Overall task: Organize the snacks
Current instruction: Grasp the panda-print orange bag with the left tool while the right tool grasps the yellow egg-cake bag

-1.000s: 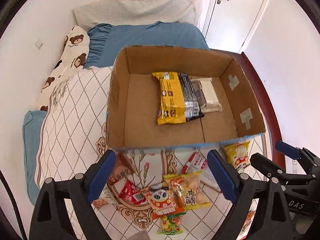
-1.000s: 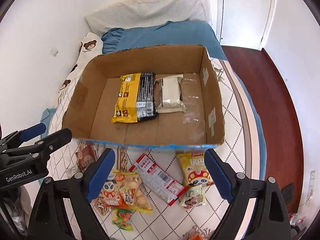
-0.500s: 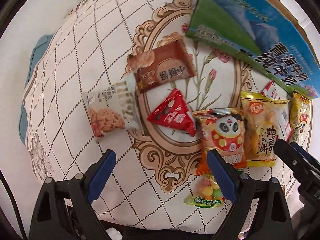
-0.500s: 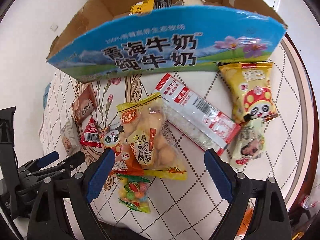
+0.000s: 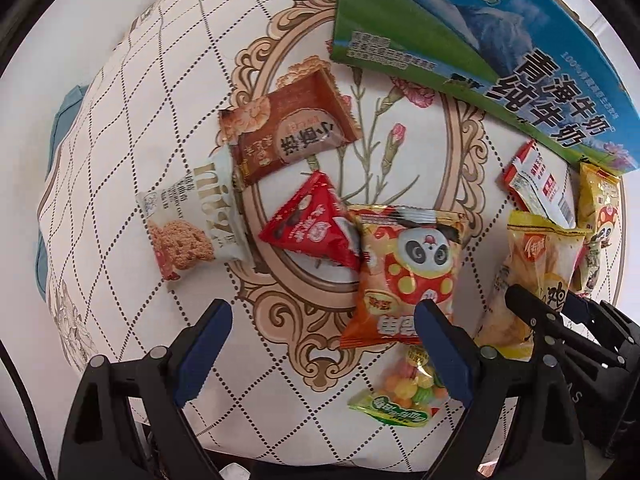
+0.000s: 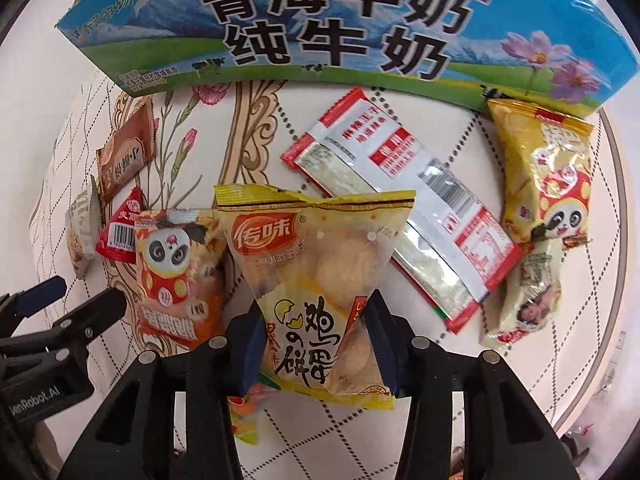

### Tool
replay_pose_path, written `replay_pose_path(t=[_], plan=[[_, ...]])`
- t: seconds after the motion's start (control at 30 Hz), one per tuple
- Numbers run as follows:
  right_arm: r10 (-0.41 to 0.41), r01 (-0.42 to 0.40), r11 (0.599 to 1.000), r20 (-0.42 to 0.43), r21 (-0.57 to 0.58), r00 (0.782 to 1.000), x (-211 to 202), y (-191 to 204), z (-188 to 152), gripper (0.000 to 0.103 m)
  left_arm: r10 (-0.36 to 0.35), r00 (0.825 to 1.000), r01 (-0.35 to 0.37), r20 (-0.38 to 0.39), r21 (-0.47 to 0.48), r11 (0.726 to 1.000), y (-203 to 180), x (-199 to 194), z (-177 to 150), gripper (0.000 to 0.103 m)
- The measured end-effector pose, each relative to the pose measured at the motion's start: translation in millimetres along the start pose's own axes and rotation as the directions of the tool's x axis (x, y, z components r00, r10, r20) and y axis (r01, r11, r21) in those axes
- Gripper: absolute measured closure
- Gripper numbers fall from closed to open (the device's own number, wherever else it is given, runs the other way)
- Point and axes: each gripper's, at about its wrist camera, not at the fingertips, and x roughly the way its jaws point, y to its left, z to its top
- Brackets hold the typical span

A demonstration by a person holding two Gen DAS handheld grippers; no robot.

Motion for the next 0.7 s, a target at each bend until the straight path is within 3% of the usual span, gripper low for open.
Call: replay_pose_path(t=[0.33,0.4,0.43,0.47,0.63,0.7], plan=[[0.013,-0.009,0.995,-0.045,0.095,0.999,-5.3,-53.0,-42.1,0.054,-0.085,0.987,0.103,-0.134,0.132,0.986,-70.1,42.6,9.2,0.010],[0.017,-0.012,0.995,-0.046,0.103,0.999,-3.4,-55.9,-45.2,0.054,-0.086,0.986,0.106,-0.143,0.136,0.985,-74.8,49.5,10.8,0.024],[0.017,-0.012,0.994,-0.045,0.106,0.999,-2.5,-55.5,-46.2,0.054,-0.083,0.986,0.104,-0.146,0.137,0.985,-76.6,52.4,11.2,0.044],[0.016,-0.011,0.994,-0.047,0.109,0.999,0.9,-54.4,-44.4,0.054,-0.088,0.985,0.108,-0.151,0.134,0.985,-77.4,54.1,12.2,0.048],[0.042,-0.035,0.988,-0.045,0.150,0.998,3.8,-62.2,-44.7,0.052,-0.087,0.986,0.105,-0.139,0.132,0.986,-67.7,51.2,-0.5,0.051],[0.043,-0.035,0.986,-0.047,0.161,0.998,5.1,-66.2,-45.8,0.048,-0.091,0.984,0.110,-0.154,0.118,0.987,-66.7,58.5,-3.8,0.048]])
